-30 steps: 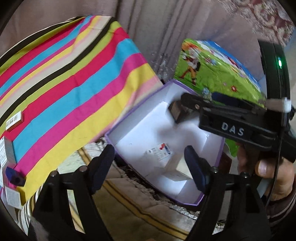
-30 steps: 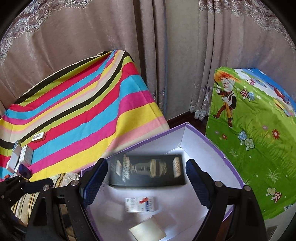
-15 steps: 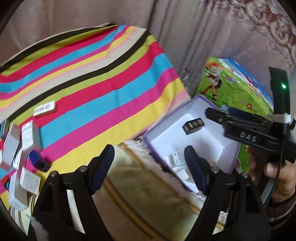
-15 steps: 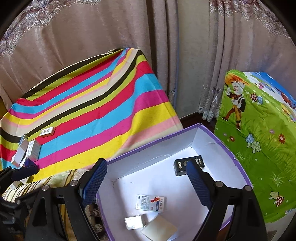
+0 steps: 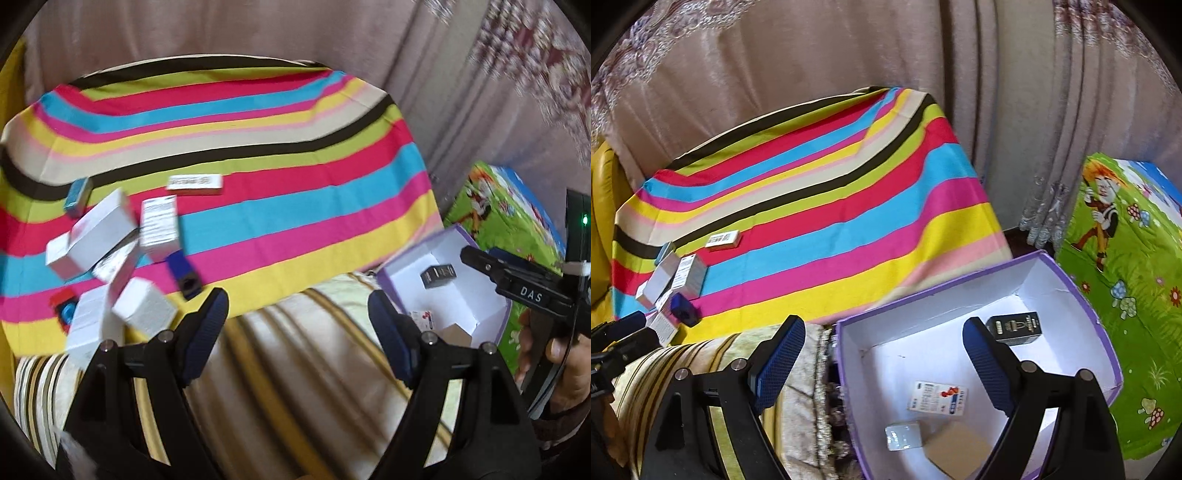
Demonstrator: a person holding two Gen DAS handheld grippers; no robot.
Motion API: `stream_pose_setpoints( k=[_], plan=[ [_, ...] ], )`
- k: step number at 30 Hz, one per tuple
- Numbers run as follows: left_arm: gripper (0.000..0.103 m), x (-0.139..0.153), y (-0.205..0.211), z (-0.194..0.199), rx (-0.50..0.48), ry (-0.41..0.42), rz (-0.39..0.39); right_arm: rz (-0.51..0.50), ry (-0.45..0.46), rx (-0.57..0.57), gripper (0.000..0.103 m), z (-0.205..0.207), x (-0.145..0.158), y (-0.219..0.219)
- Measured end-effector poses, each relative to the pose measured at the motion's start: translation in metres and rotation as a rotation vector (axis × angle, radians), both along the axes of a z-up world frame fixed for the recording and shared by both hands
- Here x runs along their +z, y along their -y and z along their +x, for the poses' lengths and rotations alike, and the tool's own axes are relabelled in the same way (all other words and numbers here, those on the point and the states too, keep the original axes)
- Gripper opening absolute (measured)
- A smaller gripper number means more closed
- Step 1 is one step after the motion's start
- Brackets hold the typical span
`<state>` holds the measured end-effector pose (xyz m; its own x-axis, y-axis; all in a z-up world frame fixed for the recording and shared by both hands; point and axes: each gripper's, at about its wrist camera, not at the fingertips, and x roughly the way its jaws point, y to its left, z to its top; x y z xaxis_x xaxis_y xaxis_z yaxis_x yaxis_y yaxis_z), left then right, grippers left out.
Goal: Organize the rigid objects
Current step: 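Move both open tools back over the cloth, then grasp the white SL-printed box with the left tool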
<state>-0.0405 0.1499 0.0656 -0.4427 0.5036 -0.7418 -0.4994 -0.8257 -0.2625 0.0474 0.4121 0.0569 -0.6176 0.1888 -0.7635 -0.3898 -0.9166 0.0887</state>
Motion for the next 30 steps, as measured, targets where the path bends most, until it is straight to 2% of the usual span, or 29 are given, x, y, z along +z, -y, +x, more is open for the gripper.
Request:
stream_pose_setpoints(
  k=[11, 18, 20, 25, 30],
  plan=[
    [0.080, -0.009, 0.097, -0.006, 0.263, 0.034, 0.036, -0.023, 0.026, 0.093, 0.088, -0.017, -0.009, 0.036],
    [0.080, -0.024, 0.133, -0.013, 0.363, 0.085, -0.004, -0.036, 0.041, 0.143, 0.088, -0.027, -0.013, 0.054],
    [0.079, -0.029, 0.136, -0.018, 0.385, 0.105, -0.026, -0.038, 0.043, 0.159, 0.088, -0.030, -0.013, 0.059],
    [0.076, -0.037, 0.132, -0.025, 0.365, 0.137, -0.072, -0.042, 0.057, 0.208, 0.088, -0.043, -0.016, 0.077],
    [0.066, -0.046, 0.126, -0.038, 0.361, 0.176, -0.111, -0.042, 0.068, 0.287, 0.088, -0.060, -0.017, 0.102]
  ],
)
